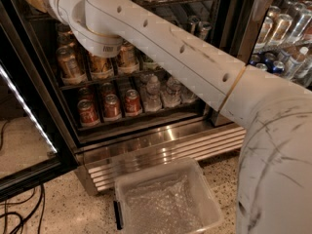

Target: Pick pepsi can from top shelf of fridge

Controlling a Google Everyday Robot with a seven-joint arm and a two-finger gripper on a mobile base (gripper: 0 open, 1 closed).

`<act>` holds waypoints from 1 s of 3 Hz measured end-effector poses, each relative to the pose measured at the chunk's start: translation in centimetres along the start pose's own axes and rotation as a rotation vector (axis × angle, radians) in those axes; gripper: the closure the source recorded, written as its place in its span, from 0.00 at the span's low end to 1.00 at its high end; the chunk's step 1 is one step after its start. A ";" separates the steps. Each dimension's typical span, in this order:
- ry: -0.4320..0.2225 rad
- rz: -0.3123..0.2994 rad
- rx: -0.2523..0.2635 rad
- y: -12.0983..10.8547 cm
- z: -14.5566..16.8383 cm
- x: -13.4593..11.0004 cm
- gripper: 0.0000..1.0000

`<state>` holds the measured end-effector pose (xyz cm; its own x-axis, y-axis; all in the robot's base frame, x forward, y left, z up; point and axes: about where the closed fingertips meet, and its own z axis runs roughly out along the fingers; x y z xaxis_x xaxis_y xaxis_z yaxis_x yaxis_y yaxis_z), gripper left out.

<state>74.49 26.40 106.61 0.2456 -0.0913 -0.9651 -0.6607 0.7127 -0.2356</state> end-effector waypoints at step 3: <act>-0.069 -0.036 0.035 -2.5 -1.0 -2.9 1.00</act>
Offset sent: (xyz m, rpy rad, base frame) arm 0.0028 -0.0187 0.0308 0.0282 -0.1085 -0.0103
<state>74.71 24.24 109.92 0.3182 -0.0699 -0.9454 -0.6259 0.7335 -0.2649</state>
